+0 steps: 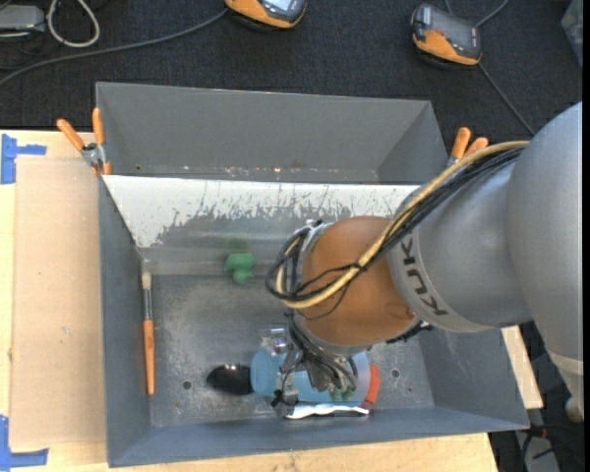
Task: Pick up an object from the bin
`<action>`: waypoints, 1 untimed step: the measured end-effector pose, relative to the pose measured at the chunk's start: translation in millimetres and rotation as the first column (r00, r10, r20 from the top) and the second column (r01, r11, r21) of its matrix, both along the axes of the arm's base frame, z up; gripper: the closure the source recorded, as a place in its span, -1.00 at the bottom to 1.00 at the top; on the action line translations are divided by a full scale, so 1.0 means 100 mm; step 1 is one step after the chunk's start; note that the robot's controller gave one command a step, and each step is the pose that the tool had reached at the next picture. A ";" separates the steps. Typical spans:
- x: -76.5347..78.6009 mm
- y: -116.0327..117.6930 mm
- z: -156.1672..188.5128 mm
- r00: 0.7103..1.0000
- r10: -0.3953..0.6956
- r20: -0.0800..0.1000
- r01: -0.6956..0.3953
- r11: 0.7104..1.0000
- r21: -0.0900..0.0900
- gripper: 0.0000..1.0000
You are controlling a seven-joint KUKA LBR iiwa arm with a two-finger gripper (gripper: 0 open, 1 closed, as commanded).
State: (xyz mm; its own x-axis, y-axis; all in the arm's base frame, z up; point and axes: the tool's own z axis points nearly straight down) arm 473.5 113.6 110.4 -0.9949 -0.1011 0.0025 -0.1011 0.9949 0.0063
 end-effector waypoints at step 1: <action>0.02 0.01 0.39 1.000 0.000 0.008 0.000 1.000 0.002 1.00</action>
Offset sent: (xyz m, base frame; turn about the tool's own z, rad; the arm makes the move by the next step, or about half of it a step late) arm 0.0015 0.0006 0.0415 0.0000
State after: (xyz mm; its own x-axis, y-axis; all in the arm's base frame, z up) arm 475.5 114.3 149.8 -0.9949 -0.1011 -0.0053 -0.1011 0.9949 0.0071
